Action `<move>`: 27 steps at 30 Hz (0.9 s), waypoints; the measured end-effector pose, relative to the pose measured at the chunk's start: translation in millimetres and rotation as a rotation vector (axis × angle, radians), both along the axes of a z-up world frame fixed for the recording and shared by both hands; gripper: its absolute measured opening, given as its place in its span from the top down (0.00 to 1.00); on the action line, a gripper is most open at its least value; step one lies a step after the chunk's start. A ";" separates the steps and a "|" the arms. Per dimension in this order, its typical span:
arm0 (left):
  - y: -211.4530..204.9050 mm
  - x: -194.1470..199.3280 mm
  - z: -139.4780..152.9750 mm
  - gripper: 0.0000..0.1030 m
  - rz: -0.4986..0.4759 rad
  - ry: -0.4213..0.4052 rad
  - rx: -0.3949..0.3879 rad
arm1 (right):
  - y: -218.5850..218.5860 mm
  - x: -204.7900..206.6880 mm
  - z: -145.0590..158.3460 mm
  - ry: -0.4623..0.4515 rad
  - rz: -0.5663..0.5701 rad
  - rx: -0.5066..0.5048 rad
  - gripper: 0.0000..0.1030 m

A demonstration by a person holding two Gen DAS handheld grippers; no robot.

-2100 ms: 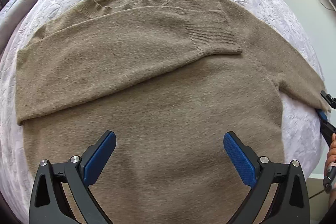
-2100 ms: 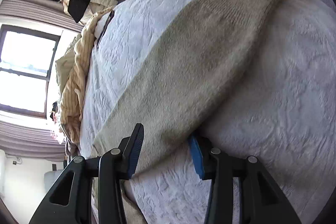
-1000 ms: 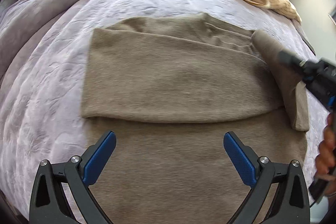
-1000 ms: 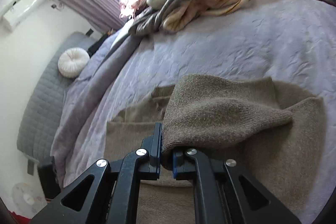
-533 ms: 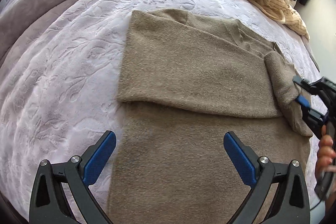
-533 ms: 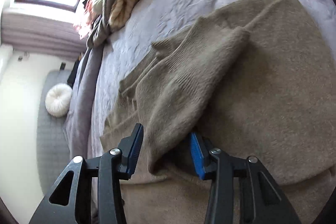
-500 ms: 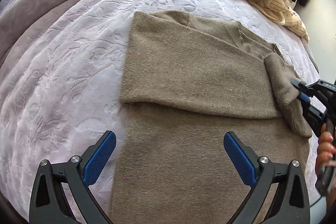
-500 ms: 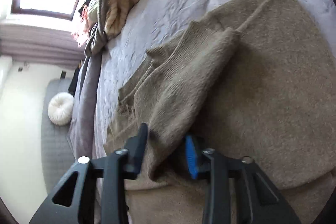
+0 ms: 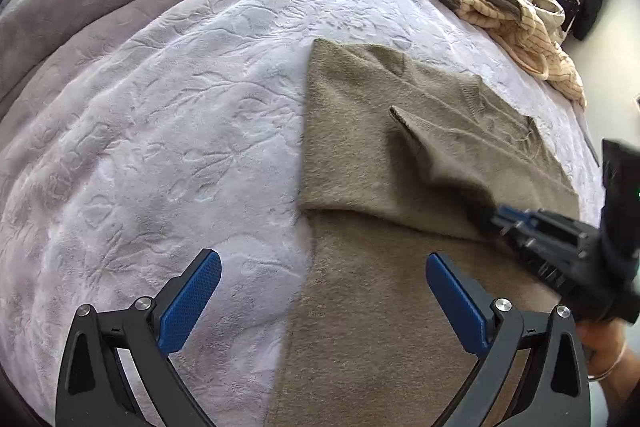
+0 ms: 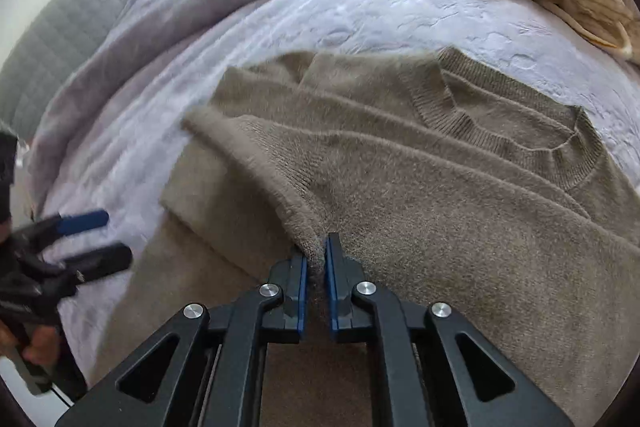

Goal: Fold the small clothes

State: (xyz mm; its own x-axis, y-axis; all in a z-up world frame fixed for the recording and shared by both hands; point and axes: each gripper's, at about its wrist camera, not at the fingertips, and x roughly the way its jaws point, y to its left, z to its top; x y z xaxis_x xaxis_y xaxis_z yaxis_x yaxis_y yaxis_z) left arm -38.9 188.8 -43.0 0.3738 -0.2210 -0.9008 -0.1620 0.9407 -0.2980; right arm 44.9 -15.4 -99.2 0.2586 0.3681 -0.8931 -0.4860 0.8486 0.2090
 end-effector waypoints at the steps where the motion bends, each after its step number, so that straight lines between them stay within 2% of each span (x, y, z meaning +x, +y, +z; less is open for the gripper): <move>1: -1.9 2.3 0.9 0.00 -0.011 -0.006 -0.018 | -0.9 -9.1 -1.4 -0.012 0.015 -0.027 0.85; 4: -14.4 13.9 3.2 0.00 -0.063 -0.022 -0.079 | -5.1 -14.7 3.6 -0.007 0.016 -0.022 0.63; 8: -31.5 33.1 5.0 0.00 -0.098 -0.030 -0.137 | -45.3 -24.7 14.6 0.052 -0.112 0.070 0.61; 10: -37.1 44.2 4.3 0.00 -0.100 -0.028 -0.155 | -80.9 -33.8 15.9 0.104 -0.233 0.141 0.61; 15: -45.7 72.7 -11.3 0.00 -0.123 0.016 -0.186 | -196.9 -72.7 5.4 0.218 -0.652 0.342 0.61; 17: -51.9 79.2 -15.6 0.07 -0.141 0.025 -0.142 | -238.5 -91.1 0.6 0.236 -0.805 0.428 0.61; 18: -54.9 81.5 -17.6 0.16 -0.152 0.035 -0.121 | -250.8 -95.5 -1.7 0.242 -0.853 0.454 0.61; 20: -62.3 85.4 -22.3 0.22 -0.175 0.060 -0.079 | -275.0 -104.5 -10.3 0.265 -0.952 0.521 0.61; 21: -66.0 86.0 -22.9 0.33 -0.185 0.058 -0.058 | -281.3 -105.1 -15.7 0.279 -0.988 0.540 0.61; 22: -69.0 86.4 -23.8 0.40 -0.196 0.058 -0.033 | -287.6 -106.3 -20.6 0.290 -1.018 0.569 0.61; 23: -72.4 86.7 -24.5 0.43 -0.208 0.057 -0.005 | -292.6 -108.1 -25.4 0.292 -1.052 0.608 0.61; 24: -73.7 86.4 -25.0 0.57 -0.218 0.050 -0.001 | -296.9 -109.3 -27.8 0.286 -1.078 0.632 0.61; 25: -73.4 86.7 -25.9 0.68 -0.227 0.049 -0.013 | -301.9 -110.1 -30.1 0.275 -1.108 0.661 0.69; 26: -73.3 86.3 -26.2 0.69 -0.230 0.051 -0.032 | -305.4 -111.5 -32.6 0.261 -1.136 0.679 0.95; 27: -72.9 84.9 -24.9 0.72 -0.223 0.047 -0.038 | -308.6 -110.2 -34.1 0.253 -1.152 0.674 0.94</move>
